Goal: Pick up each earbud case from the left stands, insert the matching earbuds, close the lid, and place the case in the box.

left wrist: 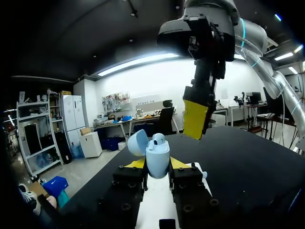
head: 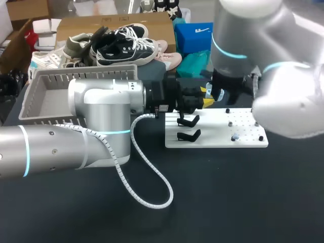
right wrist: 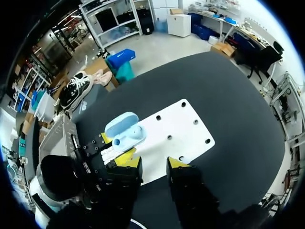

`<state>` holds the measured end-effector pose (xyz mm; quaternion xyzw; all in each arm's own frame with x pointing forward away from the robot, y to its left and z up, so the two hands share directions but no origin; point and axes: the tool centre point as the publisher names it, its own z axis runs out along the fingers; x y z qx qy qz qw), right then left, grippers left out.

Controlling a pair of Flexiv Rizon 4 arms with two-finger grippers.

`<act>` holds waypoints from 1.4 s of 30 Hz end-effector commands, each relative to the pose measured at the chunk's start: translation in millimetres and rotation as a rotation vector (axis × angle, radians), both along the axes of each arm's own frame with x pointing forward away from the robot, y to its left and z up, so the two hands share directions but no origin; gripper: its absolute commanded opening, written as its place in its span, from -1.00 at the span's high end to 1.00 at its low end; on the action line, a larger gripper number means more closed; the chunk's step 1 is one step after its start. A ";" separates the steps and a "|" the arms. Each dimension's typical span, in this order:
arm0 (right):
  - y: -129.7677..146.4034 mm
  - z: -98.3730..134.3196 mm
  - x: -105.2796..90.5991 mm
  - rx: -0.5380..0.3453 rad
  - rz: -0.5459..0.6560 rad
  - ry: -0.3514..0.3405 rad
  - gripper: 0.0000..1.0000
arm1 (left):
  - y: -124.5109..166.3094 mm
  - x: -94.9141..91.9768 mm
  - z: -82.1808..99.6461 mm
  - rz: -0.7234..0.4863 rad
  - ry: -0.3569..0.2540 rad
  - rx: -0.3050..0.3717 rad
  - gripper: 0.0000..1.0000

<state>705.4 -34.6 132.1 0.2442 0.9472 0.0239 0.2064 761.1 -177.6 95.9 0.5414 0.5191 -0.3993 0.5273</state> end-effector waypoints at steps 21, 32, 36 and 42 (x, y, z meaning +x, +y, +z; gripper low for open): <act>-42.0 -73.1 -33.9 -0.012 0.091 -0.128 0.32 | 0.0 0.8 -0.8 -0.001 -0.002 -0.003 1.00; -43.4 -94.1 -24.9 0.080 0.093 -0.102 0.33 | 0.0 0.8 -0.8 -0.001 -0.002 -0.003 1.00; -44.8 -99.1 -26.4 0.098 0.082 -0.096 0.35 | 0.0 0.8 -0.8 -0.001 -0.002 -0.003 1.00; -45.1 -100.0 -31.1 0.101 0.064 -0.087 0.35 | 0.0 0.8 -0.8 -0.001 -0.002 -0.003 1.00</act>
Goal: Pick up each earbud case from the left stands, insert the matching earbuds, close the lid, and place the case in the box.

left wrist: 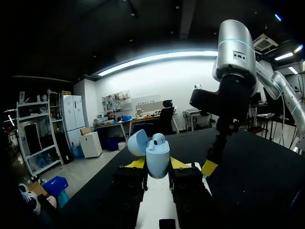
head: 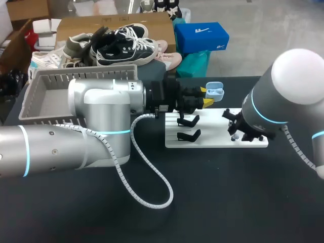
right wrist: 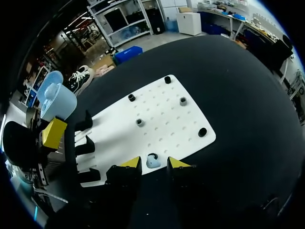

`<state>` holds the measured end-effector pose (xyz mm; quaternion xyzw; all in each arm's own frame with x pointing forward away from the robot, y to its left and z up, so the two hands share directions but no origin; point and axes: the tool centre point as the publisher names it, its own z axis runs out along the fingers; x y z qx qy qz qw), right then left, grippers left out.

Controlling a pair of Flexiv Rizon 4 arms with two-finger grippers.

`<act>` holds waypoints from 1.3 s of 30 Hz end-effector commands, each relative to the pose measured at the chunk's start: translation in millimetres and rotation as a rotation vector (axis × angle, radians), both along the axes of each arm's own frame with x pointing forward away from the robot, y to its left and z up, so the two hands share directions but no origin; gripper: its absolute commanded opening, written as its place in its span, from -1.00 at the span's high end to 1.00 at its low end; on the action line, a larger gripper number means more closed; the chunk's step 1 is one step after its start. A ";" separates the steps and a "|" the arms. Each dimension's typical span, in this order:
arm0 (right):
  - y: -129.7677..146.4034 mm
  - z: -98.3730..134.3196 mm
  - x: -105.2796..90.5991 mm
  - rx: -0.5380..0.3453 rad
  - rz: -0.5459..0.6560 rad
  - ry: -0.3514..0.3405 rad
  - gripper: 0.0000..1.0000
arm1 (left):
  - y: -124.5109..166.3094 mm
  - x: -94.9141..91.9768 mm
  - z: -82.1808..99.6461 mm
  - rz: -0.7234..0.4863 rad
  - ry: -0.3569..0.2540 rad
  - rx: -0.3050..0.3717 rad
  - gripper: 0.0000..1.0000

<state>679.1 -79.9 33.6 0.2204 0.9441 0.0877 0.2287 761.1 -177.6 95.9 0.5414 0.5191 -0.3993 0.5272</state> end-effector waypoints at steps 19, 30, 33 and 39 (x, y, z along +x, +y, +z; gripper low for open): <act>5.8 -16.1 -6.1 0.034 -0.046 0.019 0.39 | 0.0 0.8 -0.8 -0.001 -0.002 -0.003 1.00; 7.2 -19.0 1.2 0.029 -0.045 0.028 0.40 | 0.0 0.8 -0.8 -0.001 -0.002 -0.003 1.00; 6.0 -19.7 2.5 0.029 -0.047 0.031 0.41 | 0.0 0.8 -0.8 -0.001 -0.002 -0.003 1.00; 5.9 -17.6 4.6 0.029 -0.048 0.030 0.43 | 0.0 0.8 -0.8 -0.001 -0.002 -0.003 1.00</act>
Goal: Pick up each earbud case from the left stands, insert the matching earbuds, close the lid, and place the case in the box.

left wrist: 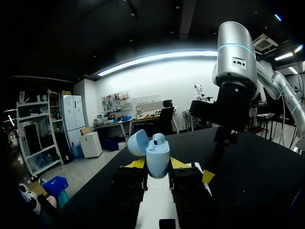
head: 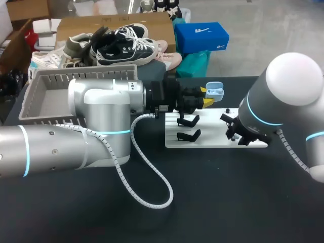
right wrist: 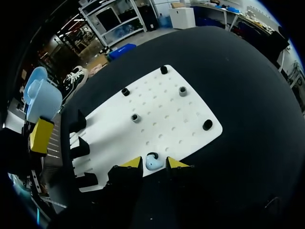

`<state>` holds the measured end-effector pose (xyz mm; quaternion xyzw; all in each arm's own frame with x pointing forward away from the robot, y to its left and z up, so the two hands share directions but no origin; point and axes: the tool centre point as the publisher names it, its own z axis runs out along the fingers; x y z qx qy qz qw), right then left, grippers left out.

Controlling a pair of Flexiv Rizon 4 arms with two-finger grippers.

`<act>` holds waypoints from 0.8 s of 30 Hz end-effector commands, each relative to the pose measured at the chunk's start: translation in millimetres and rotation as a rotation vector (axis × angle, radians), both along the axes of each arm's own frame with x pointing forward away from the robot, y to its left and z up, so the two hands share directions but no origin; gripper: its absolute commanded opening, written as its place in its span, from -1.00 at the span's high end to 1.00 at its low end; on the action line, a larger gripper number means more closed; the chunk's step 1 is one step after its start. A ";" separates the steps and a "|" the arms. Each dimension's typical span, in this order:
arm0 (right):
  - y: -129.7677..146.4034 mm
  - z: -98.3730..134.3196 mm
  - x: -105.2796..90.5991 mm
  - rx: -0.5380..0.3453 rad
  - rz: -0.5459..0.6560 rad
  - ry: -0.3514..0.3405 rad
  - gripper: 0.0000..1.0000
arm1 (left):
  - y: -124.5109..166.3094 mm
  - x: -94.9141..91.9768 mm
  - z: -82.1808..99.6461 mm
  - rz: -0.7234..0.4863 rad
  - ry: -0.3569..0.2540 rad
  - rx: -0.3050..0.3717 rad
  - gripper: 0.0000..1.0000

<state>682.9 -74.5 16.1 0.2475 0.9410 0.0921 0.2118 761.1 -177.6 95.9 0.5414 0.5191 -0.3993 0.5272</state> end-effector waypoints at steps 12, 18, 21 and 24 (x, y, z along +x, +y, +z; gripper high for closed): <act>-0.2 1.5 -1.0 0.007 -0.006 -0.008 0.51 | 0.0 0.8 -0.7 -0.001 -0.002 -0.003 1.00; -0.6 1.1 -1.8 0.015 -0.006 -0.008 0.55 | 0.0 0.8 -0.7 -0.001 -0.002 -0.003 1.00; -0.9 0.9 -2.4 0.015 -0.008 -0.007 0.58 | 0.0 0.8 -0.7 -0.001 -0.002 -0.003 1.00; -0.9 0.8 -2.6 0.013 -0.008 -0.005 0.61 | 0.0 0.8 -0.7 -0.001 -0.002 -0.003 1.00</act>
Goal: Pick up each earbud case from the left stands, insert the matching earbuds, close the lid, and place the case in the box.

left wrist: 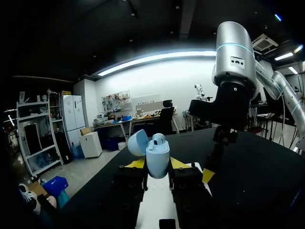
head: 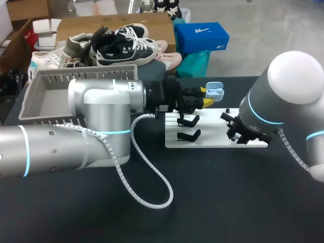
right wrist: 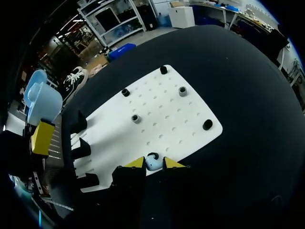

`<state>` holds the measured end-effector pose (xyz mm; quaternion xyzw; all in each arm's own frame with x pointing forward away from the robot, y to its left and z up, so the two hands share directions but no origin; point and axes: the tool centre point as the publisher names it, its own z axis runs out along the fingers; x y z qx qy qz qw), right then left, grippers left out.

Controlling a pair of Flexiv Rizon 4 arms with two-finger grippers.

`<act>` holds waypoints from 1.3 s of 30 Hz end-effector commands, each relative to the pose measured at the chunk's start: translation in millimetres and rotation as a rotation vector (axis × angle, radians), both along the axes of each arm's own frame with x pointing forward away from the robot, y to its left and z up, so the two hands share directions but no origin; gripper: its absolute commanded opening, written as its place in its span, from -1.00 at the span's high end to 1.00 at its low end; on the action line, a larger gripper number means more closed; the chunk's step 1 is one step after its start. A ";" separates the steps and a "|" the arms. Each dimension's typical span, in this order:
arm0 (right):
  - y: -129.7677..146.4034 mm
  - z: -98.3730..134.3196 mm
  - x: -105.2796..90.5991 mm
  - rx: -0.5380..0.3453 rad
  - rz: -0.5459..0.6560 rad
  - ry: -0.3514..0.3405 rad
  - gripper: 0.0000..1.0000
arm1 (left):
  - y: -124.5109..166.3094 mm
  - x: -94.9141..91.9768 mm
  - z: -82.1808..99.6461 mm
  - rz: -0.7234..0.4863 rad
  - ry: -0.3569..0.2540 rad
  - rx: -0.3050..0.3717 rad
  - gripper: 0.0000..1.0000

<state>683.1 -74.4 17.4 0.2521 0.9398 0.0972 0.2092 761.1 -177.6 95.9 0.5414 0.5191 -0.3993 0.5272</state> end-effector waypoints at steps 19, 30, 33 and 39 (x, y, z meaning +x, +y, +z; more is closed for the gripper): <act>-4.7 29.9 -22.0 0.015 0.008 -0.077 1.00 | 0.0 0.8 -0.7 -0.001 -0.002 -0.003 1.00; 11.2 84.4 -25.2 -0.116 0.470 -0.088 1.00 | 0.0 0.8 -0.7 -0.001 -0.002 -0.003 1.00; 16.3 97.3 -17.7 -0.140 0.633 -0.085 1.00 | 0.0 0.8 -0.7 -0.001 -0.002 -0.003 1.00; 23.4 126.2 3.7 -0.218 0.820 -0.074 1.00 | 0.0 0.8 -0.7 -0.001 -0.002 -0.003 1.00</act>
